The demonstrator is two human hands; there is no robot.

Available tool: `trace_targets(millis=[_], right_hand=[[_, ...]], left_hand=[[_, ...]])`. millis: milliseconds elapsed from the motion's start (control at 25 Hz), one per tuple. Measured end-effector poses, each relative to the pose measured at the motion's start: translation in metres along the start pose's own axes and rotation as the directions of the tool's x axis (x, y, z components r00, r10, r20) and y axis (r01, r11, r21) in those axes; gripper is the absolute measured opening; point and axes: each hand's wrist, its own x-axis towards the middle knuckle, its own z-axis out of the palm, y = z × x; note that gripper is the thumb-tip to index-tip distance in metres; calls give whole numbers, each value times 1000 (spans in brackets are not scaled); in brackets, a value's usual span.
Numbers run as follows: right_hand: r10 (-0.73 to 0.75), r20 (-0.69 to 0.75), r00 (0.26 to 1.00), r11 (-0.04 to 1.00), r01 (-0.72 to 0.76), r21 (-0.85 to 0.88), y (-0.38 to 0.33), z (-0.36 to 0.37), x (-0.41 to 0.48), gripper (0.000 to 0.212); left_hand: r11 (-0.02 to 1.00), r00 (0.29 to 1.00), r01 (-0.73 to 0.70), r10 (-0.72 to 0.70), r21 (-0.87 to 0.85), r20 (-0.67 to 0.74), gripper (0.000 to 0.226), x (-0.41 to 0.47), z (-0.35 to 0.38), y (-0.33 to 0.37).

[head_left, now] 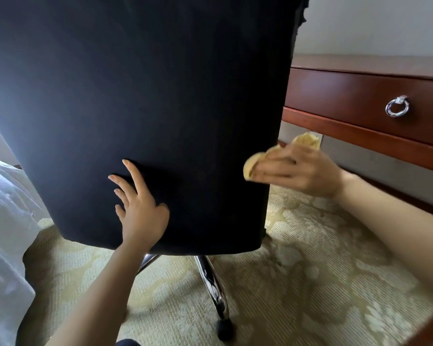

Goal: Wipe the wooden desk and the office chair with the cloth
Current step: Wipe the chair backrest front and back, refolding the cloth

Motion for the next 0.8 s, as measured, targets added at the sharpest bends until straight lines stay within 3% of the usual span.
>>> trace_targets(millis=[120,240,320,360,440,600,800], right_hand=[[227,-210,951,966,-247,-77,30,-11,25,21],[499,-432,751,840,-542,27,27,-3,45,17],[609,-457,648,763,-637,112,6,9,44,26],[631,-445,635,748,-650,134,-7,16,39,32],[610,-382,695,780,-611,136,-35,29,24,34],[410,-127,903,909,-394,134,-100,52,-19,17],[260,53,964,925,-264,271,-132,67,-27,20]], left_hand=[[1000,1000,-9,8,-2,-6,99,1,1,1],[1000,1000,-11,10,-19,-21,99,2,2,2],[999,999,-20,20,-25,-25,99,1,3,2],[999,999,-27,26,-29,-22,99,0,4,1],[999,999,-44,44,-28,-12,100,0,3,-1],[994,994,-94,97,-58,47,101,2,-4,-12],[986,984,-164,166,-33,57,102,-7,-9,-24]])
